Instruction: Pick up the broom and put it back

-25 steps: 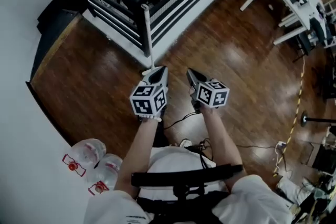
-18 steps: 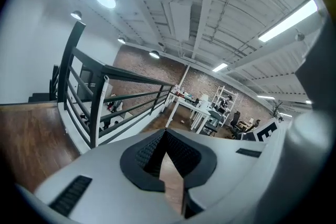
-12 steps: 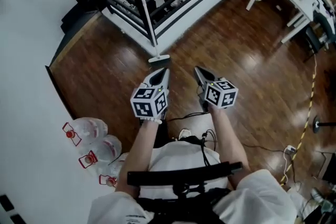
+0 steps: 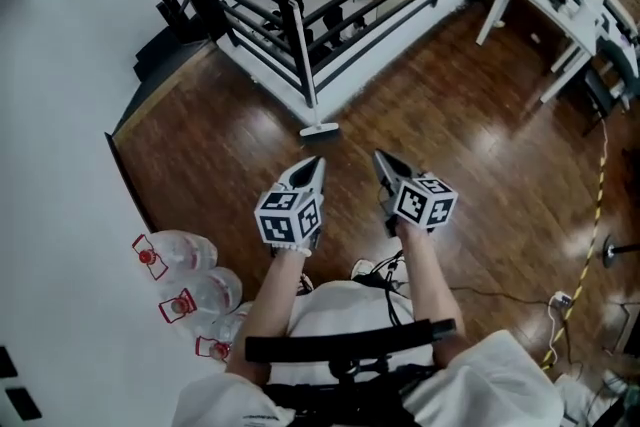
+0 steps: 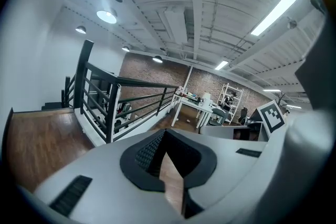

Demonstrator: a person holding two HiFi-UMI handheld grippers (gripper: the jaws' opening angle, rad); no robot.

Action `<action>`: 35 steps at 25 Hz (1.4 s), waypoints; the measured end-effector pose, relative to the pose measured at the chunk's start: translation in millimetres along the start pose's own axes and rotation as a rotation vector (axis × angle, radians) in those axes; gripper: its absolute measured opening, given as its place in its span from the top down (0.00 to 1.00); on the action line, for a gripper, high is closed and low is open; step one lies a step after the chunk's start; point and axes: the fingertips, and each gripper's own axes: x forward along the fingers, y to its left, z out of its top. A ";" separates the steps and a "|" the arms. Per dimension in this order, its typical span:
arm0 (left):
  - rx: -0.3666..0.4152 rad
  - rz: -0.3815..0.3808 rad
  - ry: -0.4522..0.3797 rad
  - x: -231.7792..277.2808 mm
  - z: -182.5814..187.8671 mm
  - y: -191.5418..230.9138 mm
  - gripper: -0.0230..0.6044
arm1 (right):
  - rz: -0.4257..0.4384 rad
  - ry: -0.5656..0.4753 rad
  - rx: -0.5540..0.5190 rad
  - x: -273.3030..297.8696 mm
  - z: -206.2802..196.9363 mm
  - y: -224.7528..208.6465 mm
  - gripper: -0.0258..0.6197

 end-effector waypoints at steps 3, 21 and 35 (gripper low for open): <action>-0.002 -0.015 0.001 -15.0 -0.9 9.2 0.97 | 0.012 -0.005 0.003 -3.2 -7.0 25.0 0.95; -0.011 -0.133 -0.029 -53.0 10.8 10.2 0.97 | -0.143 -0.014 -0.152 -27.1 -18.9 77.9 0.95; -0.005 -0.142 -0.039 -54.7 16.9 12.9 0.97 | -0.150 -0.023 -0.148 -26.4 -15.6 79.0 0.95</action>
